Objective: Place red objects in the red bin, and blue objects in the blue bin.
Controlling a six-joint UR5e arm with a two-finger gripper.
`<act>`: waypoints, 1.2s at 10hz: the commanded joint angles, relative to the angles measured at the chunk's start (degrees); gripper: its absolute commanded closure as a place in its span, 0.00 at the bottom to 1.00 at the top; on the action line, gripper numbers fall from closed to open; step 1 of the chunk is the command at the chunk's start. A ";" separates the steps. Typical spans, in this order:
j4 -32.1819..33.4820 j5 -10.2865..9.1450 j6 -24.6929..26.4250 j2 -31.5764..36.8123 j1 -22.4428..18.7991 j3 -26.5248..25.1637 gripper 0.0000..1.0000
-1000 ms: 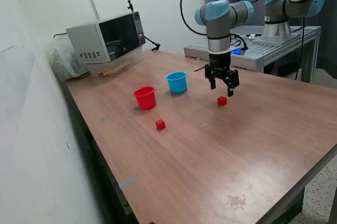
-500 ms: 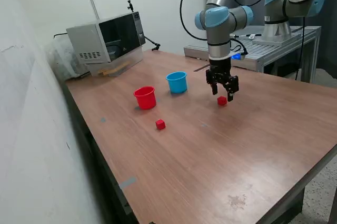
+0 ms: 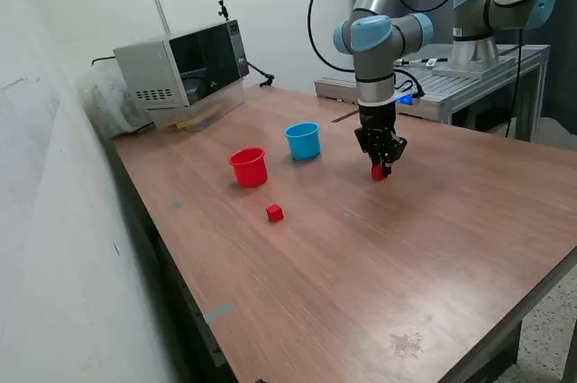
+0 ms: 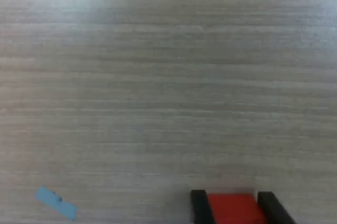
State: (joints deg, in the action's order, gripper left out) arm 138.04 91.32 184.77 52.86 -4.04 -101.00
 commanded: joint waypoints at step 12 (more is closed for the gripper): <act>-11.65 0.09 -2.57 15.10 6.05 11.14 1.00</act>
State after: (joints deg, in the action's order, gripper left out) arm 126.43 91.43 182.20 69.76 -0.23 -93.96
